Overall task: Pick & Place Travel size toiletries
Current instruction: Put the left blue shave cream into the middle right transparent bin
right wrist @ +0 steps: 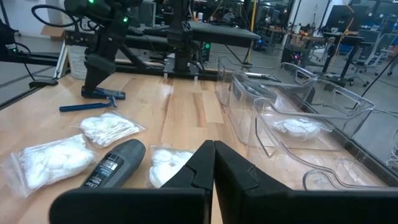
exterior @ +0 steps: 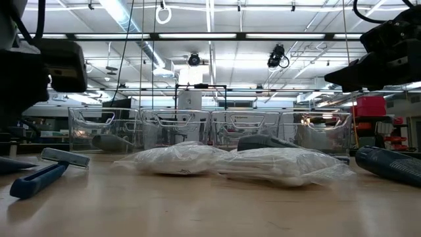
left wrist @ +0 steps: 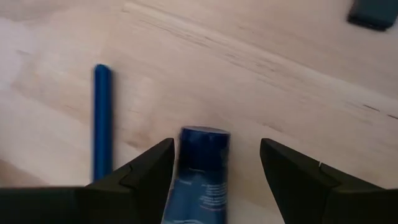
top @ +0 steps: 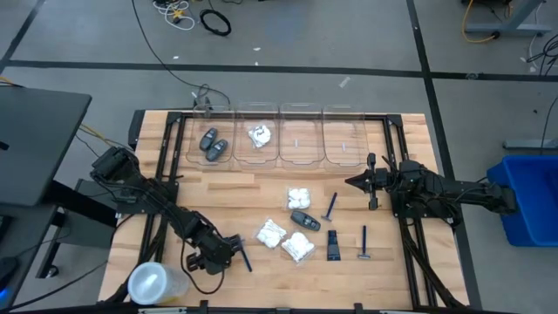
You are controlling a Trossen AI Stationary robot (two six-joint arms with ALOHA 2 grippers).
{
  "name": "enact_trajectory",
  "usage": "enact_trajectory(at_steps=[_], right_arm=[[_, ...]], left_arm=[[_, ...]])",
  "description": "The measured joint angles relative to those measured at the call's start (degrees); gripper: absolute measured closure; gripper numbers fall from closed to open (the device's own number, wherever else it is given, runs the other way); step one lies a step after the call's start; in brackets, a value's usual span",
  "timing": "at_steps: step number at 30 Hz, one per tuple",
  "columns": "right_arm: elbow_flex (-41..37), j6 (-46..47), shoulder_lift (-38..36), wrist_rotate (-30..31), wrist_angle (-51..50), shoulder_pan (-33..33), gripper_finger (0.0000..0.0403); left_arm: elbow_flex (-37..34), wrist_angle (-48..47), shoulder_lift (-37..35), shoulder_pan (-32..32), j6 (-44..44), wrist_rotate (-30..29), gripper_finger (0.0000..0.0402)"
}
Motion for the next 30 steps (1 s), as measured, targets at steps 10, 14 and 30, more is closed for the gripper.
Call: enact_trajectory(at_steps=[10,14,30], right_arm=[[0.0,0.0,0.0,0.0,0.0,-0.01,0.0389],[-0.02,0.0,0.0,0.0,0.0,0.0,0.0389],[-0.01,0.0,0.0,0.01,0.0,0.0,0.0389]], left_arm=[[-1.87,2.03,0.0,0.0,0.12,0.51,0.0154],[-2.77,3.2,0.0,0.0,0.36,0.06,0.0154],[-3.8,3.17,0.0,0.0,-0.16,0.84,0.0207]])
